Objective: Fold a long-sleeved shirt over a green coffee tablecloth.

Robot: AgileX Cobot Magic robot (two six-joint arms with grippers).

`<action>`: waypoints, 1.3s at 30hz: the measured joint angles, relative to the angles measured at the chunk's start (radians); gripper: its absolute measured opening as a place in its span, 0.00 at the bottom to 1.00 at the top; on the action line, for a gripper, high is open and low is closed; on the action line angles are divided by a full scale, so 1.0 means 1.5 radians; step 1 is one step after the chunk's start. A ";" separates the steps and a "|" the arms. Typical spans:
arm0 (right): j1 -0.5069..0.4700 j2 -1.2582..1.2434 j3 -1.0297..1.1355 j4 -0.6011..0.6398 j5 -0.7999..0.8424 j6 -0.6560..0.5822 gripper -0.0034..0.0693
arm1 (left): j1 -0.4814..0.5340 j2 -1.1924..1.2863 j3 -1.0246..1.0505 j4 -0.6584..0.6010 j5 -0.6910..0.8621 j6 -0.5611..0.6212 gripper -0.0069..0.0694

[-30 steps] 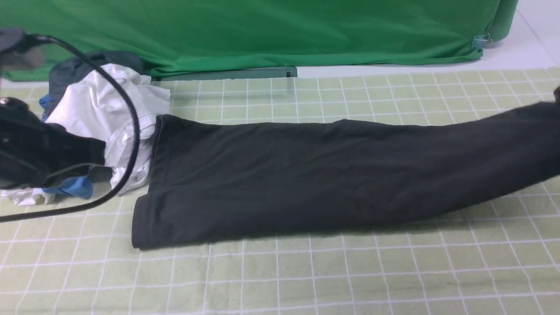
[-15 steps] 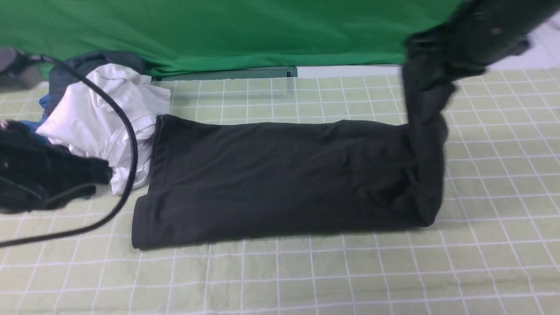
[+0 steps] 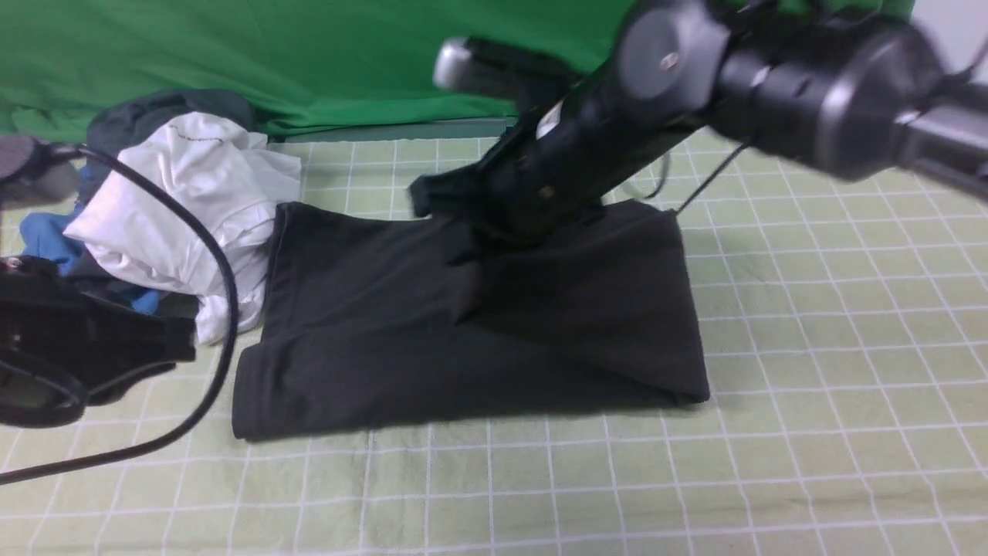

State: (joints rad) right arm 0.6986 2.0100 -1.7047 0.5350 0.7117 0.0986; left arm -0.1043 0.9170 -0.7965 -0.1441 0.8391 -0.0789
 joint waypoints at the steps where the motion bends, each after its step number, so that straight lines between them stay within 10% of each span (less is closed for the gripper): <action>1: 0.010 0.017 -0.016 0.008 -0.003 0.000 0.09 | 0.000 -0.009 0.000 0.007 -0.002 -0.004 0.11; 16: 0.096 0.212 -0.227 0.076 -0.012 0.000 0.11 | 0.000 -0.086 0.001 0.063 0.017 -0.034 0.11; 28: 0.120 0.247 -0.269 0.095 -0.003 -0.003 0.63 | 0.000 -0.088 0.001 0.064 0.032 -0.035 0.11; 39: 0.092 0.243 -0.472 0.067 0.215 -0.066 0.66 | 0.000 -0.088 0.001 0.066 0.044 -0.058 0.11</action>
State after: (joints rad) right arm 0.8372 2.3751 -2.4131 0.6352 1.0344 0.0000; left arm -0.1043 0.7851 -0.7944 -0.0456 0.9047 -0.1659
